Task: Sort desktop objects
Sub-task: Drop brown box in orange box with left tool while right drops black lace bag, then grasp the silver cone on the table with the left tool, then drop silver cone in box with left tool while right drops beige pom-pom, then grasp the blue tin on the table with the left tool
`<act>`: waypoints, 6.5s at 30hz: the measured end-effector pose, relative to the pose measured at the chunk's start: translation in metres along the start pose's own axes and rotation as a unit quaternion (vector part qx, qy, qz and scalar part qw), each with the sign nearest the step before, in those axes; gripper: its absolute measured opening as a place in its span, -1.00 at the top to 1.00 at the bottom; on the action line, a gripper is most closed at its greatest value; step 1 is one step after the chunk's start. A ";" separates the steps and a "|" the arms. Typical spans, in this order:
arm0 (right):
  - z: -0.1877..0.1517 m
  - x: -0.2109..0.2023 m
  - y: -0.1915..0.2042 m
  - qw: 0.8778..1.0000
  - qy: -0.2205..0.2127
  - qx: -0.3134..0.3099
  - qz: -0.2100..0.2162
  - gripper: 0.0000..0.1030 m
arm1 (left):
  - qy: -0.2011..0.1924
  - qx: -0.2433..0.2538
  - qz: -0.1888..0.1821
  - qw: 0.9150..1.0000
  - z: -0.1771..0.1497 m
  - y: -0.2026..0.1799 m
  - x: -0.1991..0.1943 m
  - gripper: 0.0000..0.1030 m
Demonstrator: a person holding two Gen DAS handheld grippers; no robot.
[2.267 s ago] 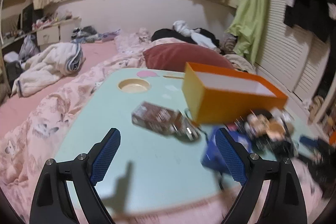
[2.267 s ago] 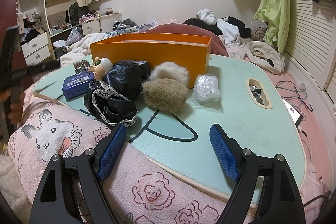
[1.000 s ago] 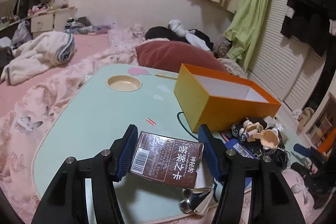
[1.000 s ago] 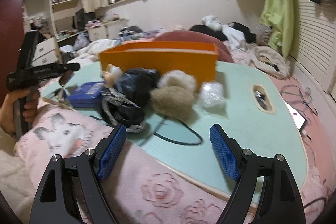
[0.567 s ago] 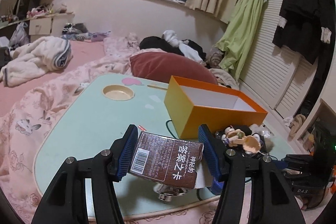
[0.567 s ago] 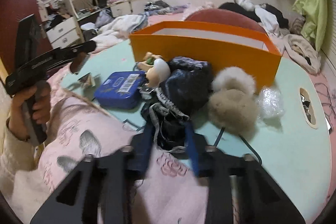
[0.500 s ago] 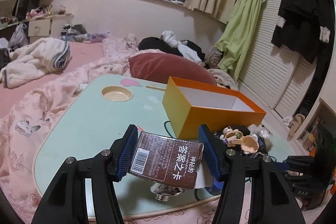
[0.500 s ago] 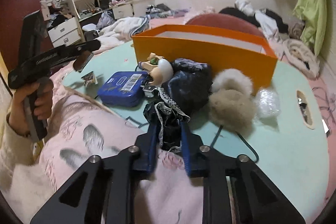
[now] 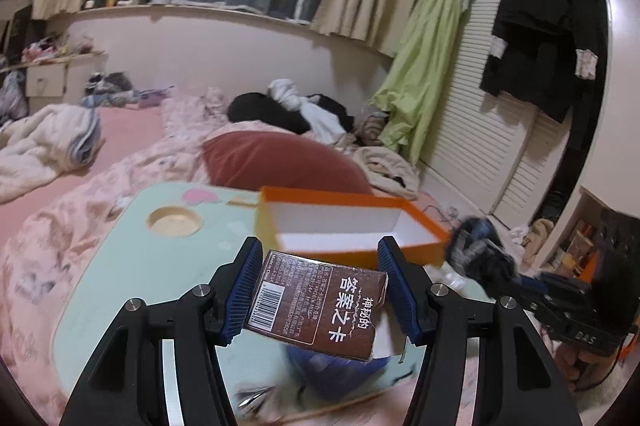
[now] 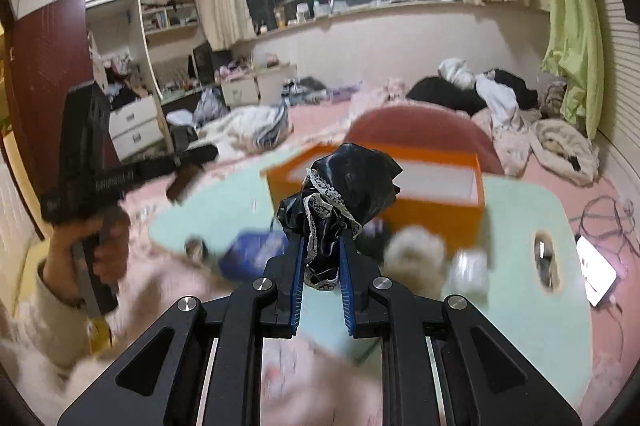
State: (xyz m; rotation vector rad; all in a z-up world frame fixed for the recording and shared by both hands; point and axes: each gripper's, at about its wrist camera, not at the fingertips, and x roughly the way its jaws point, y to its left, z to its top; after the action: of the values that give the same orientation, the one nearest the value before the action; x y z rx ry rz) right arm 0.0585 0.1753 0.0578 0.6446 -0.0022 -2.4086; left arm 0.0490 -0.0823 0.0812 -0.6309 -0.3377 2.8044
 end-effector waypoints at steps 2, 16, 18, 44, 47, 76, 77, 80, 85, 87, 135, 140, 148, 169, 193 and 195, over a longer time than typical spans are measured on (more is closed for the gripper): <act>0.015 0.006 -0.003 1.000 -0.009 -0.001 -0.006 0.67 | 0.003 0.006 -0.007 1.000 0.013 -0.010 0.010 -0.15; 0.028 0.101 -0.039 0.990 0.090 0.018 -0.106 -0.43 | 0.104 0.037 0.061 0.992 0.014 -0.016 0.122 -1.00; 0.026 0.097 -0.036 0.990 0.089 0.015 -0.107 -0.43 | 0.137 0.036 0.062 0.988 0.011 -0.014 0.129 -1.00; -0.063 0.042 -0.027 0.988 0.119 0.000 -0.101 -0.58 | 0.079 0.062 0.087 0.991 -0.081 0.027 -0.012 -1.00; -0.063 0.051 -0.032 0.988 0.117 0.002 -0.101 -0.59 | 0.089 0.108 0.114 0.984 -0.102 0.008 0.012 -1.00; -0.068 0.051 -0.033 0.990 0.105 0.010 -0.090 -0.61 | 0.067 0.064 0.074 0.993 -0.090 0.023 0.012 0.42; -0.069 0.048 -0.035 0.991 0.100 0.016 -0.087 -0.61 | 0.059 0.072 0.074 0.993 -0.092 0.020 0.010 0.42; -0.070 0.038 -0.046 0.992 0.081 0.054 -0.076 -0.61 | 0.044 0.109 0.083 0.990 -0.099 0.005 0.007 0.42; -0.063 0.030 -0.066 0.988 0.060 0.106 -0.099 -0.61 | 0.043 0.128 0.096 0.986 -0.101 -0.003 0.008 0.42; -0.055 0.030 -0.061 0.989 0.051 0.099 -0.102 -0.61 | 0.042 0.123 0.095 0.987 -0.101 -0.001 0.007 0.42; -0.050 0.047 -0.038 0.994 0.098 0.029 -0.048 0.27 | -0.011 0.105 0.037 0.994 -0.078 -0.025 -0.024 0.42; -0.023 0.007 -0.041 0.998 0.032 0.045 -0.035 0.27 | -0.015 0.088 0.018 0.996 -0.057 -0.026 -0.020 0.42; 0.082 0.021 -0.057 0.998 -0.005 0.061 -0.031 0.26 | -0.001 0.055 -0.017 0.998 0.040 -0.045 0.051 0.42; 0.050 0.036 -0.071 0.992 -0.003 0.088 -0.091 -0.40 | 0.030 0.079 0.023 0.996 0.027 -0.047 0.070 -0.78; -0.037 0.052 -0.063 0.985 0.117 0.013 -0.125 -0.64 | 0.134 0.099 0.063 0.984 -0.087 -0.018 0.045 -0.97; -0.038 0.047 -0.058 0.985 0.116 0.013 -0.124 -0.64 | 0.134 0.099 0.063 0.984 -0.084 -0.017 0.046 -0.97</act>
State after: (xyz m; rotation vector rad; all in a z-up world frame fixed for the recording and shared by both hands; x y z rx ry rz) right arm 0.0093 0.1997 -0.0056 0.9861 0.1521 -2.5581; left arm 0.0495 -0.0387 -0.0061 -0.9962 0.0328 2.7719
